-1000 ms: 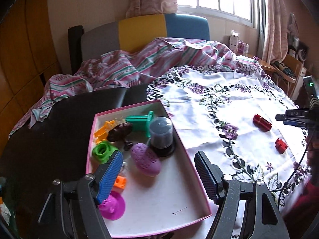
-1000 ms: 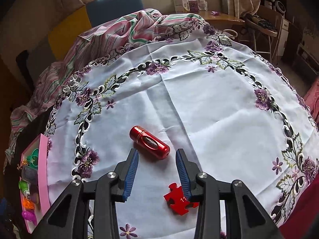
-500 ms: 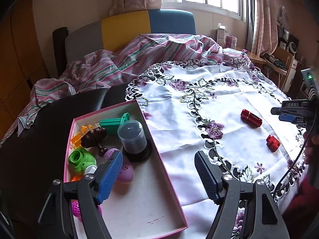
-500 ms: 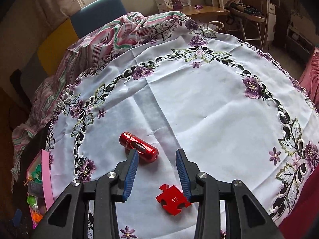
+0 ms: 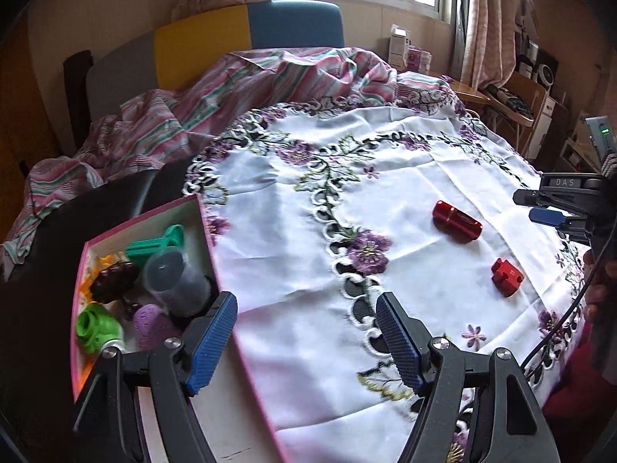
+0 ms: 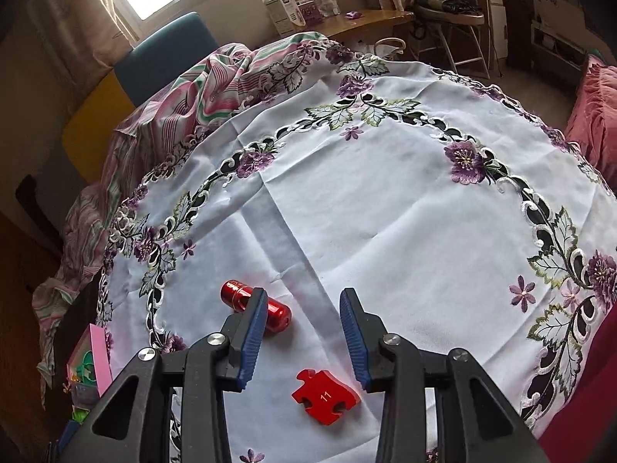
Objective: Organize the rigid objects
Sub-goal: 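Grasp the red cylinder with the left tool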
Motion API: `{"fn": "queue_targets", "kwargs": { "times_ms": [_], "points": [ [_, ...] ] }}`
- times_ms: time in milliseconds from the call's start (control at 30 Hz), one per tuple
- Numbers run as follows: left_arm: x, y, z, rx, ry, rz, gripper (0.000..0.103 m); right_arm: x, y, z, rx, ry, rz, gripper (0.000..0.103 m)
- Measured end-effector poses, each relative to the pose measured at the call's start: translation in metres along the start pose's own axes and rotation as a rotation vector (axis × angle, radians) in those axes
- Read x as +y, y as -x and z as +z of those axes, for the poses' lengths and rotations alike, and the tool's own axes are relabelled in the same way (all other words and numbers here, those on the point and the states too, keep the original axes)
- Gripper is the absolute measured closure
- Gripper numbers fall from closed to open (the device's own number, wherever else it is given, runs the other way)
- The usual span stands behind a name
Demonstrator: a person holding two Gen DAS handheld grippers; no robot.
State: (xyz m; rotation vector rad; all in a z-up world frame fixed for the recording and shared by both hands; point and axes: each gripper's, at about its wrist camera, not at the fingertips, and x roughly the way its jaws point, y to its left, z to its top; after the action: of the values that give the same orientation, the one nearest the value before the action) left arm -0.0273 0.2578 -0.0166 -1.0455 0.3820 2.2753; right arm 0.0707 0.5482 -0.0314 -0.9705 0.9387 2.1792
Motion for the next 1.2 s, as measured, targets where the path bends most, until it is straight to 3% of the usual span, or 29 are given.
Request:
{"fn": "queue_targets", "kwargs": {
  "times_ms": [300, 533, 700, 867, 1133, 1167, 1200],
  "points": [
    [-0.05, -0.049, 0.025, 0.101, -0.019, -0.131, 0.029, -0.024, 0.004, 0.005, -0.012, -0.133, 0.036, 0.064],
    [-0.098, -0.079, 0.055, 0.112, -0.064, -0.199, 0.028, -0.026, 0.005, 0.006, -0.011, -0.156, 0.066, 0.064],
    [-0.135, -0.104, 0.071, 0.093, -0.172, -0.229, 0.008, -0.028, 0.004, 0.005, -0.002, -0.171, 0.093, 0.064],
    [-0.161, -0.127, 0.073, 0.087, -0.324, -0.225, 0.008, -0.029, 0.0, 0.006, 0.015, -0.184, 0.113, 0.064],
    [-0.173, -0.154, 0.077, 0.1, -0.407, -0.245, 0.008, -0.028, -0.005, 0.005, 0.045, -0.184, 0.131, 0.064],
    [-0.175, -0.157, 0.076, 0.108, -0.416, -0.25, 0.012, -0.028, -0.005, 0.004, 0.047, -0.183, 0.131, 0.064],
    [-0.176, -0.16, 0.075, 0.12, -0.419, -0.26, 0.023, -0.028, -0.005, 0.004, 0.047, -0.183, 0.128, 0.064]
  ]
}}
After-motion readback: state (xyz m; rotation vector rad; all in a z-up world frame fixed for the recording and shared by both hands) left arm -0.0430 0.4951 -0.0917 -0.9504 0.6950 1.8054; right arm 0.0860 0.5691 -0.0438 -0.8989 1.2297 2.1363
